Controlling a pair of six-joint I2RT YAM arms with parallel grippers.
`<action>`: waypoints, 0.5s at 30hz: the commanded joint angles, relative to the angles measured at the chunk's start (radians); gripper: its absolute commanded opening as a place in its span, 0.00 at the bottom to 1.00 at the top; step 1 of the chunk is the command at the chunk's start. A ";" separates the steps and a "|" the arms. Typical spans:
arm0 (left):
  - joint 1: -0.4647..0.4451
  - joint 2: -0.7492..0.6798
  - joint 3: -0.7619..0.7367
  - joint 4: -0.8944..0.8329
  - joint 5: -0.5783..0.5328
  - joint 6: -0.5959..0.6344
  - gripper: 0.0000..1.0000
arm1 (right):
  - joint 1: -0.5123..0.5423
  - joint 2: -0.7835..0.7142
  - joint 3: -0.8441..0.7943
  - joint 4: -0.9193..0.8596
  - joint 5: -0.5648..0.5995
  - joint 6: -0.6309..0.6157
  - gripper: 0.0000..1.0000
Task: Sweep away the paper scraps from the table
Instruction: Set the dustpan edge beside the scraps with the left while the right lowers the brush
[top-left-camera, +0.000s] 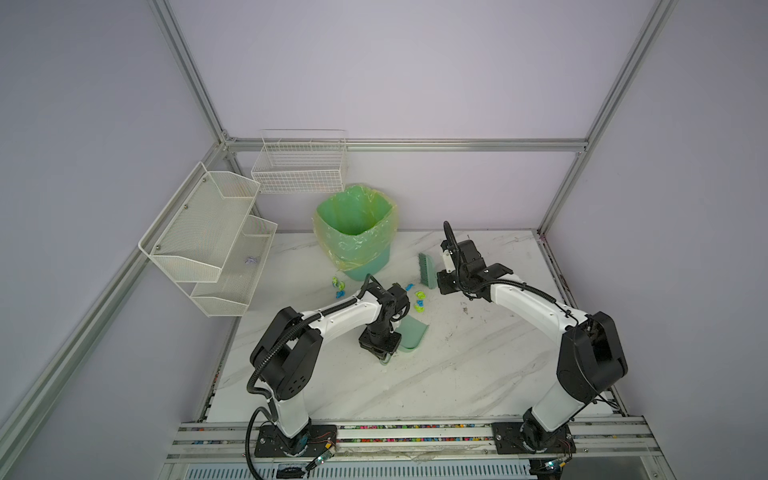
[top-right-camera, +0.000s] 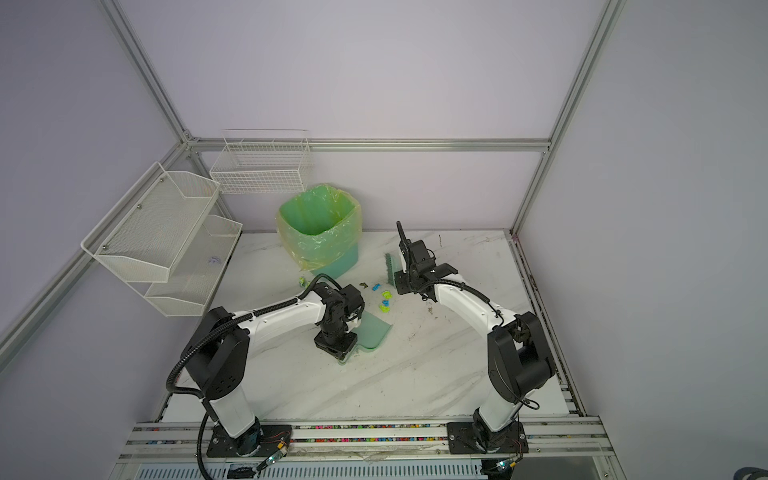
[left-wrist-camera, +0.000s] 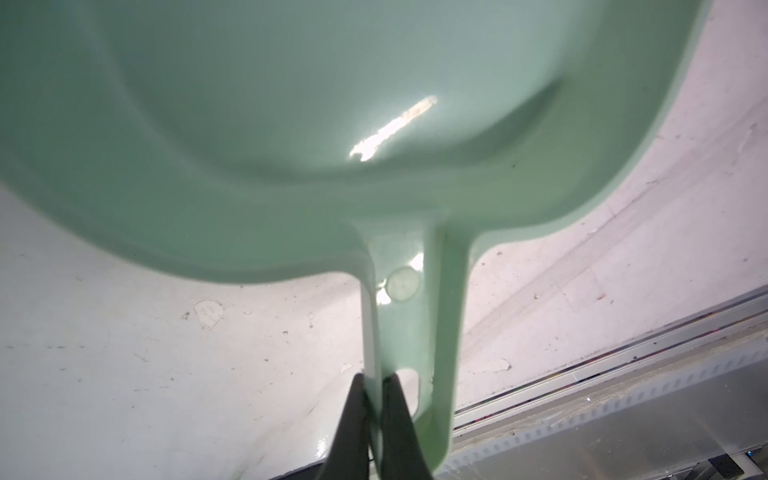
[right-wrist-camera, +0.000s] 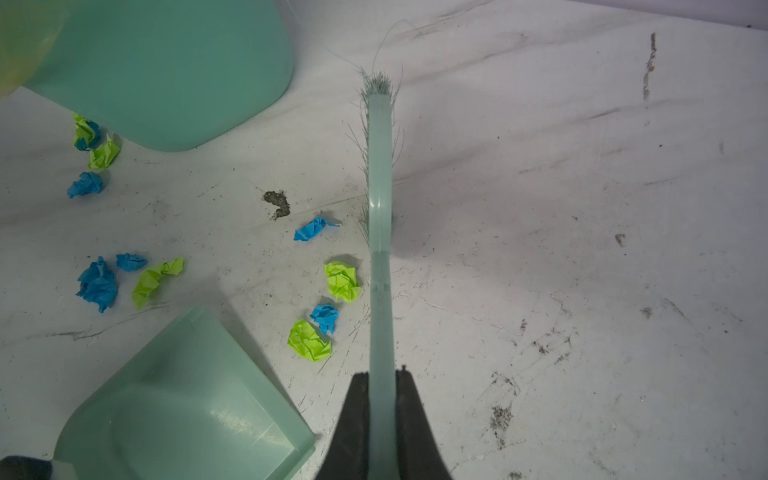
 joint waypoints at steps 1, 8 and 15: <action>0.001 0.011 0.081 -0.006 0.019 0.016 0.00 | 0.002 -0.064 -0.039 0.002 -0.037 -0.003 0.00; 0.034 0.032 0.087 0.002 0.034 0.026 0.00 | 0.010 -0.116 -0.118 0.033 -0.085 0.027 0.00; 0.060 0.056 0.127 -0.004 0.031 0.052 0.00 | 0.042 -0.133 -0.145 0.031 -0.110 0.014 0.00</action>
